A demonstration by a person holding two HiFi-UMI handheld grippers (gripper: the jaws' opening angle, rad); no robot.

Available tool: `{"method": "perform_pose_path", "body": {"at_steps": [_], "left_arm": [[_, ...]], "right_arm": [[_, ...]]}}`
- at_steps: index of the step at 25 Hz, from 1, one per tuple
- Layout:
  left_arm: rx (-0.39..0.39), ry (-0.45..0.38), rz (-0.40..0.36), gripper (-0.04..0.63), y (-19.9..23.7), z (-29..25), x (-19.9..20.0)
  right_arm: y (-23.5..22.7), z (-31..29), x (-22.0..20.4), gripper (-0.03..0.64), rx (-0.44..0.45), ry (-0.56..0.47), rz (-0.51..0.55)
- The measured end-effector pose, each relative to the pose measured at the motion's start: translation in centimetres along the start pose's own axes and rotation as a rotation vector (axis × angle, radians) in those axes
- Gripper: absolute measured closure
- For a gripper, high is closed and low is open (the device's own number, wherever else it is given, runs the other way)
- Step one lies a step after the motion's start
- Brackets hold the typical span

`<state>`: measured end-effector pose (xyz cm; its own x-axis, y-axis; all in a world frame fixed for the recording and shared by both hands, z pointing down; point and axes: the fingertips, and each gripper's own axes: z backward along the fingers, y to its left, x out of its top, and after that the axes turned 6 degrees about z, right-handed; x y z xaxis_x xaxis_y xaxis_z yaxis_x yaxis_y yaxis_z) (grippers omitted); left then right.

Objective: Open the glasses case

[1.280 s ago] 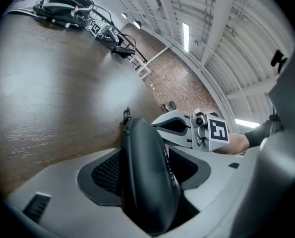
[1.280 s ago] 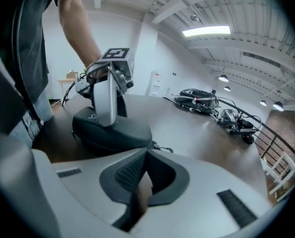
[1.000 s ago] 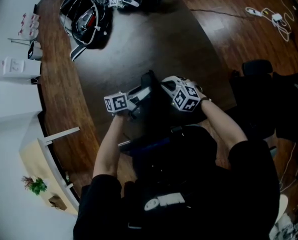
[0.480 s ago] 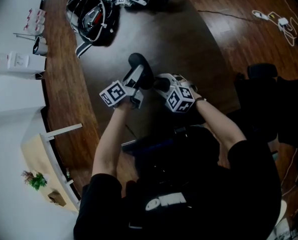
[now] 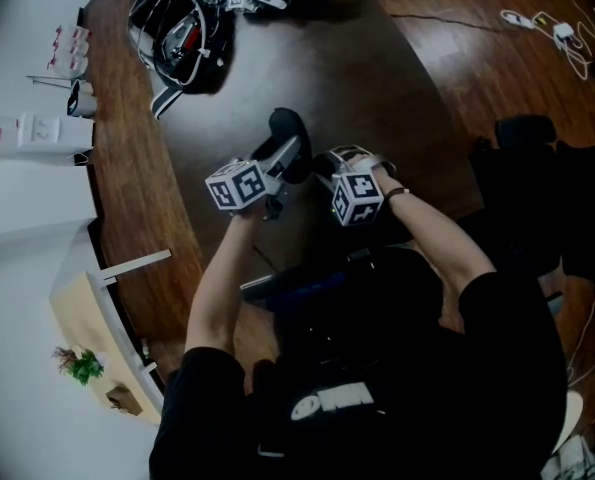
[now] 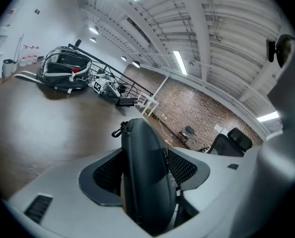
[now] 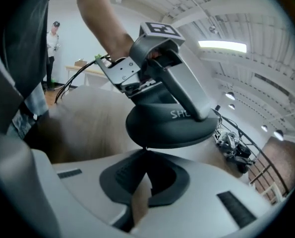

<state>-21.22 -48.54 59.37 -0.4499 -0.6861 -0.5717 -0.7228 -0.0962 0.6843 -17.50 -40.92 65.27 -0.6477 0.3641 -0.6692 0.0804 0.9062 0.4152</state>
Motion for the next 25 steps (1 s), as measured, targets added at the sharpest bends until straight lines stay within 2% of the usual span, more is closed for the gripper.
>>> {"method": "perform_pose_path", "body": {"at_steps": [3, 7, 14, 16, 18, 21, 25], "left_arm": [[0.012, 0.049, -0.037, 0.308, 0.2, 0.0, -0.8], [0.008, 0.105, -0.084, 0.31, -0.1, -0.2, -1.9], [0.032, 0.263, -0.276, 0.314, -0.6, -0.1, -4.4], [0.043, 0.354, -0.378, 0.316, -0.5, 0.1, -5.8], [0.049, 0.453, -0.492, 0.318, -0.5, 0.2, -7.3], [0.066, 0.586, -0.671, 0.319, -0.1, 0.5, -8.2], [0.079, 0.865, -1.01, 0.321, 0.9, 1.3, -8.7]], "right_arm": [[-0.4, -0.1, -0.4, 0.612, 0.006, 0.025, 0.031], [-1.7, 0.1, -1.1, 0.612, 0.006, 0.06, 0.013], [-4.7, 0.1, -2.6, 0.612, -0.007, 0.126, 0.054], [-5.9, 0.3, -2.7, 0.612, -0.027, 0.134, 0.064], [-6.8, 0.7, -1.9, 0.609, -0.04, 0.133, 0.139], [-6.4, 0.7, -1.4, 0.611, -0.019, 0.148, 0.358], [-4.2, 0.7, -0.9, 0.611, 0.046, 0.173, 0.634]]}}
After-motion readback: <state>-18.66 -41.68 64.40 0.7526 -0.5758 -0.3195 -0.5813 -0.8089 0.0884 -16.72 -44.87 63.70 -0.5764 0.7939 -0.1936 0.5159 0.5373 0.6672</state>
